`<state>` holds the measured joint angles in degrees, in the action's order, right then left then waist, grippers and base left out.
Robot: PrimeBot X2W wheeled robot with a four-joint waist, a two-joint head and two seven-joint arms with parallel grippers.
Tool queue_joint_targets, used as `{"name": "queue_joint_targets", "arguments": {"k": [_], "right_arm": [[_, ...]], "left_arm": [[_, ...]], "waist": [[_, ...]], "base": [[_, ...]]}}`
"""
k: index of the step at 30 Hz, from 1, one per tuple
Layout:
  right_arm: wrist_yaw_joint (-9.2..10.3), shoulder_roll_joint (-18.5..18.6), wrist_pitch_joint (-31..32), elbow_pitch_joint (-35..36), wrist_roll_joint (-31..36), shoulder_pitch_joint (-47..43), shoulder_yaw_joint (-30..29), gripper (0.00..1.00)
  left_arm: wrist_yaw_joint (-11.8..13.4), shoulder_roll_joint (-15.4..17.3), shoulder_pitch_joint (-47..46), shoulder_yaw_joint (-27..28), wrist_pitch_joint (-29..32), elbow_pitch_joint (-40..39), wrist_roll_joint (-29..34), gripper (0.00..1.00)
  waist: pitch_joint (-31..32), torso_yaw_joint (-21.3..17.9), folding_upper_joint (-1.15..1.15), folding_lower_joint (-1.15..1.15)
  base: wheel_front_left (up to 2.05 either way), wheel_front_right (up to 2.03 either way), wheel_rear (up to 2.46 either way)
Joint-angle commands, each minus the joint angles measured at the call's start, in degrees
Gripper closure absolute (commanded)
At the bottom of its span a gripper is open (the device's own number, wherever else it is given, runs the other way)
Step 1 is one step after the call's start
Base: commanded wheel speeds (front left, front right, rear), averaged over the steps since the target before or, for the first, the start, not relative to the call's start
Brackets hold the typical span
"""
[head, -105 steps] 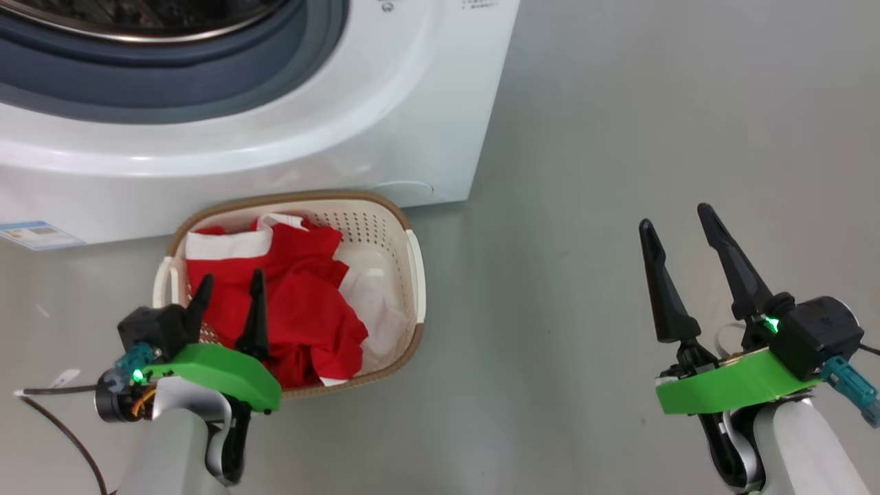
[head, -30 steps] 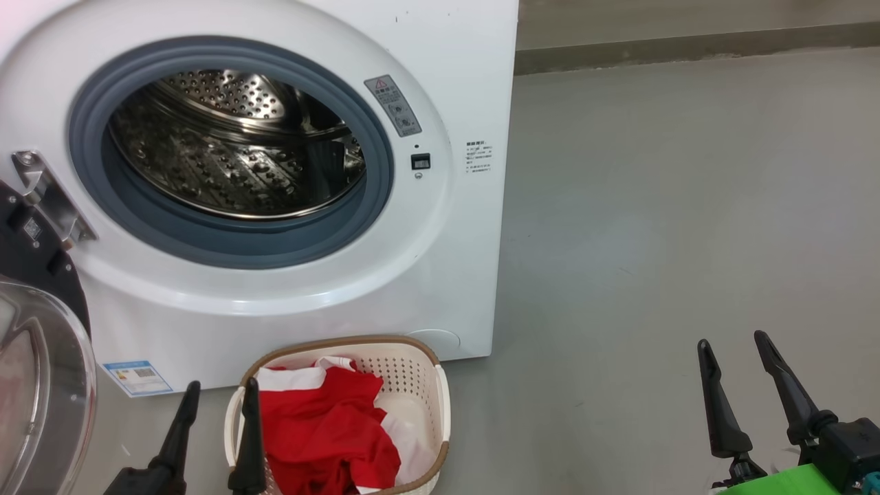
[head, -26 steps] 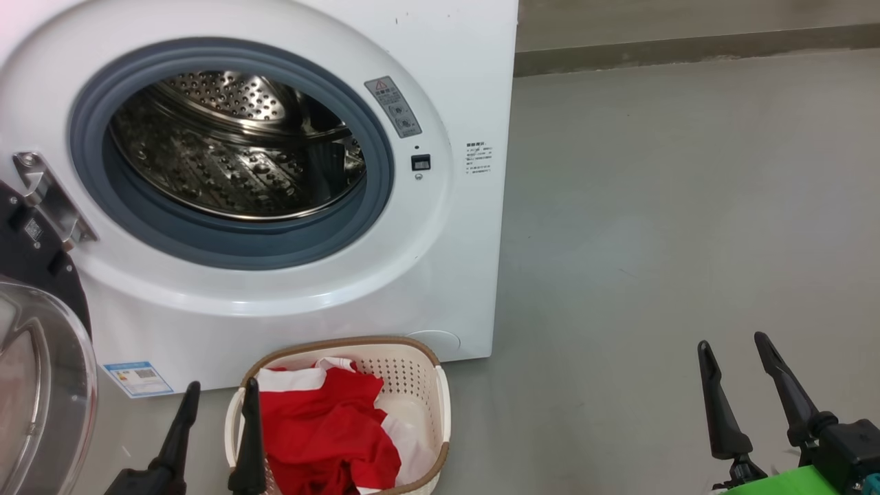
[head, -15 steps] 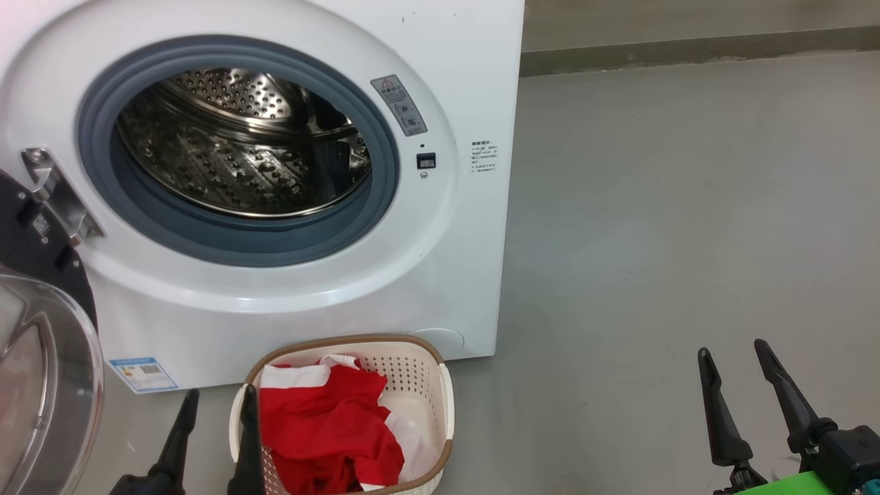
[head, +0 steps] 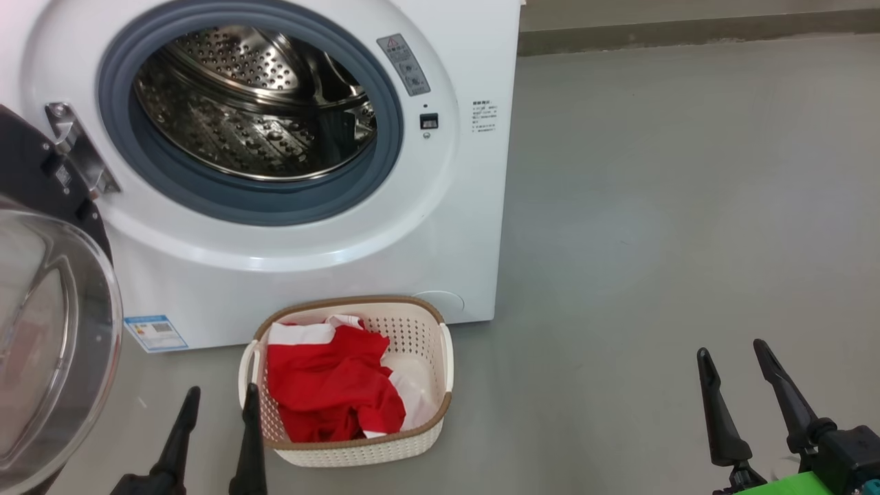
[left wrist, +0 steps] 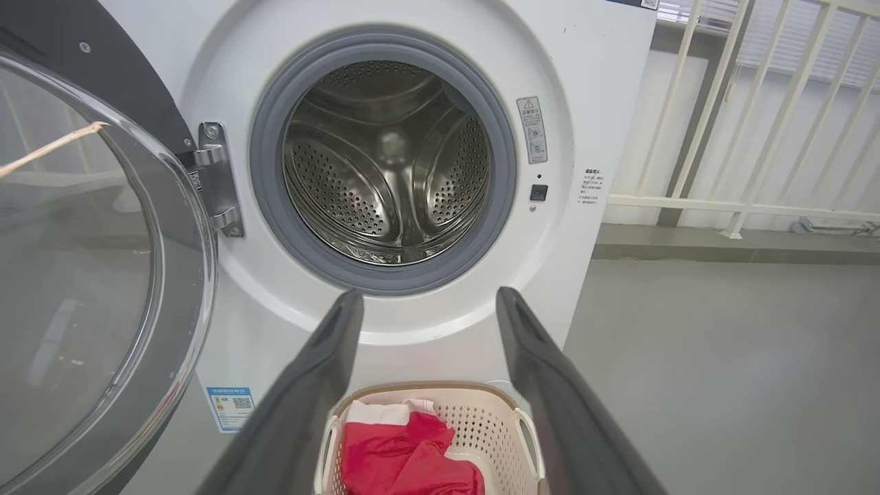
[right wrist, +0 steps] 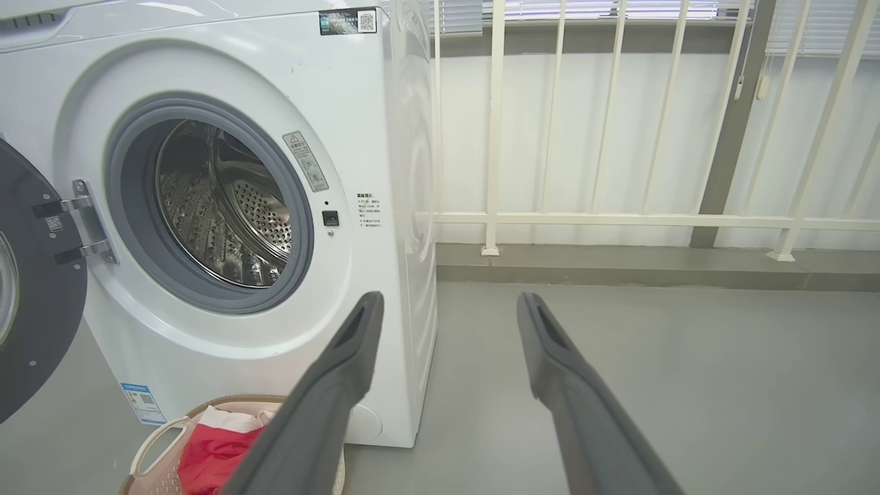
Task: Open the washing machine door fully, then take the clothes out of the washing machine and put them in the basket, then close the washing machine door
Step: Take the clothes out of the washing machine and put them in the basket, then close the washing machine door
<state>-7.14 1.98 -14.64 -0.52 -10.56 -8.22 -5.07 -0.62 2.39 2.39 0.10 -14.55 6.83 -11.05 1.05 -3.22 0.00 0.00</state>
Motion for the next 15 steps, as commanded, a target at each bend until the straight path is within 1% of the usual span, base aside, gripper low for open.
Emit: {"name": "queue_joint_targets", "arguments": {"k": [1, 7, 15], "right_arm": [[-0.35, 0.9, -0.4, 1.4, -0.1, 1.2, 1.1, 0.0], [-0.35, 0.9, -0.4, 1.4, -0.1, 1.5, 1.2, 0.0], [-0.35, 0.9, -0.4, 1.4, -0.2, 1.7, 1.5, 0.0]], "left_arm": [[-0.5, 0.5, -1.3, 1.7, -0.4, -1.8, 0.4, 0.0], [-1.1, 0.5, -1.4, 1.3, -0.4, -2.0, 0.6, 0.0], [0.0, 0.5, -1.7, 0.9, -0.4, -2.3, 1.7, 0.0]], "waist": [[-0.1, 0.0, 0.0, 0.0], [-0.3, 0.1, 0.0, 0.0], [-0.6, 0.5, 0.0, 0.0]], "base": [[-0.64, 0.64, 0.0], [-0.26, 0.26, 0.0], [0.0, 0.0, 0.0]]}}
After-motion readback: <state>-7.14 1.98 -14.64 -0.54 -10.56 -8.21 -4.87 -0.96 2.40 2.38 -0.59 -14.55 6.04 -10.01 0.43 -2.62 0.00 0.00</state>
